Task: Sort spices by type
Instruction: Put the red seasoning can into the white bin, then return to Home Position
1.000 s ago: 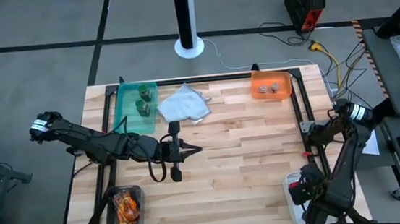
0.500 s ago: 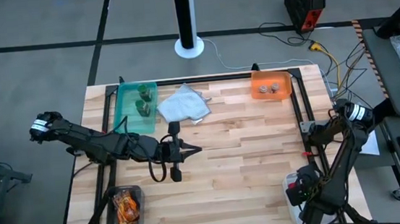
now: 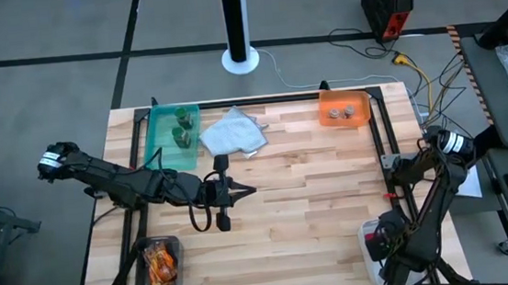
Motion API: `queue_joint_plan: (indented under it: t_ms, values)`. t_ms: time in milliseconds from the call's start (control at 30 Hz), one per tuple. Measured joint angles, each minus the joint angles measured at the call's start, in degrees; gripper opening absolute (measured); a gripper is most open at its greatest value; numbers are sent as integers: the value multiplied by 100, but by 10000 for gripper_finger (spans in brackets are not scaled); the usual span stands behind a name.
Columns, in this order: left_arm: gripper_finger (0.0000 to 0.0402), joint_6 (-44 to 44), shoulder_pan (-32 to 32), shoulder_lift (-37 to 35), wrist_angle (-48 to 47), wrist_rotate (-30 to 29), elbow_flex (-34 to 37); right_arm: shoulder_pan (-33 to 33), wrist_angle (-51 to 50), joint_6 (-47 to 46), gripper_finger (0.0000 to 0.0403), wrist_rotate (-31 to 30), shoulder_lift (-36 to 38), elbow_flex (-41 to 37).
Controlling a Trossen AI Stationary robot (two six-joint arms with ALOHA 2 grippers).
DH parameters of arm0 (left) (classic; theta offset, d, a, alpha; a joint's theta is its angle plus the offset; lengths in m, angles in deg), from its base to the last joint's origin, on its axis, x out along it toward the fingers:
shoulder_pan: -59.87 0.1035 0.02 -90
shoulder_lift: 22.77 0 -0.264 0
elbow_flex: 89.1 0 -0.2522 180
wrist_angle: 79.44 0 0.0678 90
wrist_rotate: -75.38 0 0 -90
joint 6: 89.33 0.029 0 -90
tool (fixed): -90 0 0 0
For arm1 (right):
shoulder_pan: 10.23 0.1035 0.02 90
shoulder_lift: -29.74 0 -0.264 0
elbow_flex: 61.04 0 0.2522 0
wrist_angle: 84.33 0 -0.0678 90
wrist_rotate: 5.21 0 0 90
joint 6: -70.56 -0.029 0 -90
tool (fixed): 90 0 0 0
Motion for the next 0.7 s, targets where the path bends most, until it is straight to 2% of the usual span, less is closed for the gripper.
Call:
queue_joint_plan:
  t_ms: [67, 167, 400, 567, 633, 700]
  values:
    - [0, -2, 0, 1, 0, 0, 0, 0, -10, -62, 314, 174, 27, 0]
    - [0, -27, 0, -1, 0, 0, 0, -2, -39, -125, 325, 196, 68, 16]
    - [0, -26, 0, -1, 2, 0, 0, -41, -365, -129, 302, 191, 76, 475]
    - [0, -59, 0, -1, 2, 0, 0, -87, -1091, -219, 281, 166, 76, 1156]
    - [0, -87, 0, -1, 2, 0, 0, -87, -1349, -227, 272, -116, 85, 1443]
    - [0, -110, 0, 1, -8, 0, 0, -85, -1498, -206, 264, -728, 85, 1720]
